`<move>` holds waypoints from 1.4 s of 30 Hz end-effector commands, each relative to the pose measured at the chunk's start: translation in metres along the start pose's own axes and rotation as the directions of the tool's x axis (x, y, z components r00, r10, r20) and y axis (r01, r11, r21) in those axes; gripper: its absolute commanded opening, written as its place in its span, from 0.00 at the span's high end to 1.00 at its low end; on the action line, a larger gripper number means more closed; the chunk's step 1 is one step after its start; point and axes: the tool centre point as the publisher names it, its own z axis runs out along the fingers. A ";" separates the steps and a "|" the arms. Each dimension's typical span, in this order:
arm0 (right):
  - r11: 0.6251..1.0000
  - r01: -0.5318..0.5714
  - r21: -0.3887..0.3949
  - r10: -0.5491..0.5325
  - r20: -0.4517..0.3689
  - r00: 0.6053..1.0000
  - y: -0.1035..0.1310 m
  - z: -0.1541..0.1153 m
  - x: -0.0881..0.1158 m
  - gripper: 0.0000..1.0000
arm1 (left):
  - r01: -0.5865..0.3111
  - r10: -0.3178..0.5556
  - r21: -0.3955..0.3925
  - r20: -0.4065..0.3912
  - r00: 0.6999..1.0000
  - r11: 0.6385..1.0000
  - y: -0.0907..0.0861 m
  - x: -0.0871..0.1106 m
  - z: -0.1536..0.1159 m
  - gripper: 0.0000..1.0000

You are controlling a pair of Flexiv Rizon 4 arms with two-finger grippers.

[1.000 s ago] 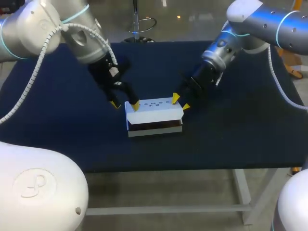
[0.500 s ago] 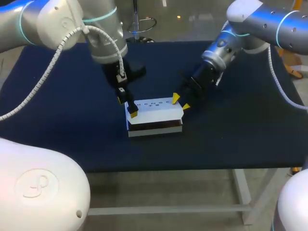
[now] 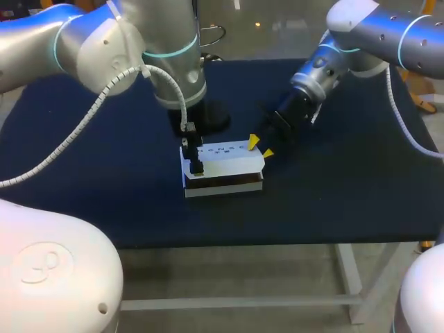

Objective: Assemble the packaging by folding the flat box into shape, placing the metal phone stand inside, and closing the box properly

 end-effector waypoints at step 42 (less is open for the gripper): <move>1.000 0.001 0.002 -0.001 0.001 1.000 0.001 0.000 0.000 0.65 | 0.125 -0.124 -0.038 0.010 0.992 0.991 -0.006 -0.033 0.046 0.24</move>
